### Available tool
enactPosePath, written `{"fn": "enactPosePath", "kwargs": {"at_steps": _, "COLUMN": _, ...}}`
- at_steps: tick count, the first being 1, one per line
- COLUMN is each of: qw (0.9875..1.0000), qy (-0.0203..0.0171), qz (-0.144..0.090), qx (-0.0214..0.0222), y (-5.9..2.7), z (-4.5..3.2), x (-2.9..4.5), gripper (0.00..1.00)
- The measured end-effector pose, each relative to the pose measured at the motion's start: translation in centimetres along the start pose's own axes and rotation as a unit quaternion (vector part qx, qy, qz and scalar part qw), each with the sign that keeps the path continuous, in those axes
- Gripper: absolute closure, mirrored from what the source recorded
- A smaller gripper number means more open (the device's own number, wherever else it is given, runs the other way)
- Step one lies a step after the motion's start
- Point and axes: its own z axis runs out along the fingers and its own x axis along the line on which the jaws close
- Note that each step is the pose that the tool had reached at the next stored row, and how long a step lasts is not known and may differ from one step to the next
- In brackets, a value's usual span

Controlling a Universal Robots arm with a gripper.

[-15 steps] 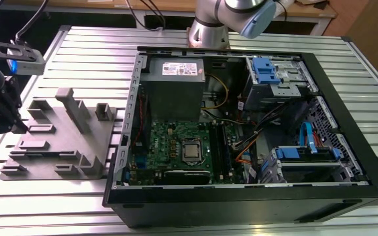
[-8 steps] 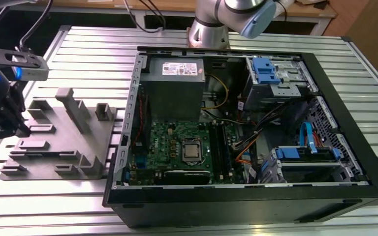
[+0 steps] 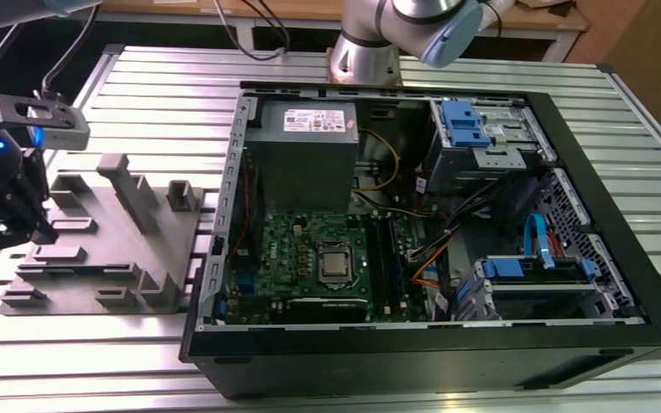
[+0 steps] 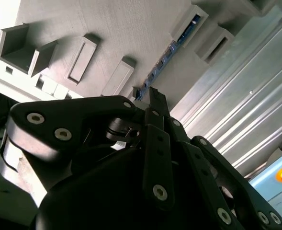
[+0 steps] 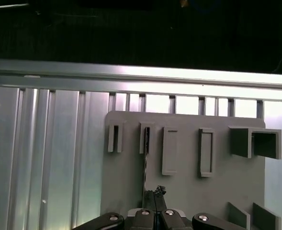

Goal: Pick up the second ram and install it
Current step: 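Pick up the second ram and move it above second insertion slot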

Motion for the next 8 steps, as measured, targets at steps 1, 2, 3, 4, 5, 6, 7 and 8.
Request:
{"fn": "enactPosePath", "kwargs": {"at_steps": 1, "qw": 1.0, "qy": -0.0001, "qz": 0.001, "qx": 0.0, "y": 0.05, "z": 0.16, "x": 0.0, "gripper": 0.93}}
{"fn": "enactPosePath", "kwargs": {"at_steps": 2, "qw": 1.0, "qy": -0.0001, "qz": 0.002, "qx": 0.0, "y": 0.13, "z": 0.29, "x": 0.0, "gripper": 0.93}}
{"fn": "enactPosePath", "kwargs": {"at_steps": 3, "qw": 1.0, "qy": -0.0001, "qz": 0.002, "qx": 0.0, "y": 0.2, "z": 0.42, "x": 0.0, "gripper": 0.93}}
{"fn": "enactPosePath", "kwargs": {"at_steps": 4, "qw": 1.0, "qy": -0.0001, "qz": 0.002, "qx": 0.0, "y": 0.28, "z": 0.56, "x": 0.0, "gripper": 0.93}}
{"fn": "enactPosePath", "kwargs": {"at_steps": 5, "qw": 1.0, "qy": -0.0001, "qz": 0.002, "qx": 0.0001, "y": 0.32, "z": 0.71, "x": 0.0, "gripper": 0.93}}
{"fn": "enactPosePath", "kwargs": {"at_steps": 6, "qw": 1.0, "qy": -0.0001, "qz": 0.002, "qx": 0.0001, "y": 0.34, "z": 0.87, "x": 0.01, "gripper": 0.93}}
{"fn": "enactPosePath", "kwargs": {"at_steps": 7, "qw": 1.0, "qy": -0.0001, "qz": 0.002, "qx": 0.0001, "y": 0.36, "z": 1.05, "x": 0.02, "gripper": 0.93}}
{"fn": "enactPosePath", "kwargs": {"at_steps": 8, "qw": 1.0, "qy": -0.0001, "qz": 0.002, "qx": 0.0001, "y": 0.37, "z": 1.22, "x": 0.02, "gripper": 0.93}}
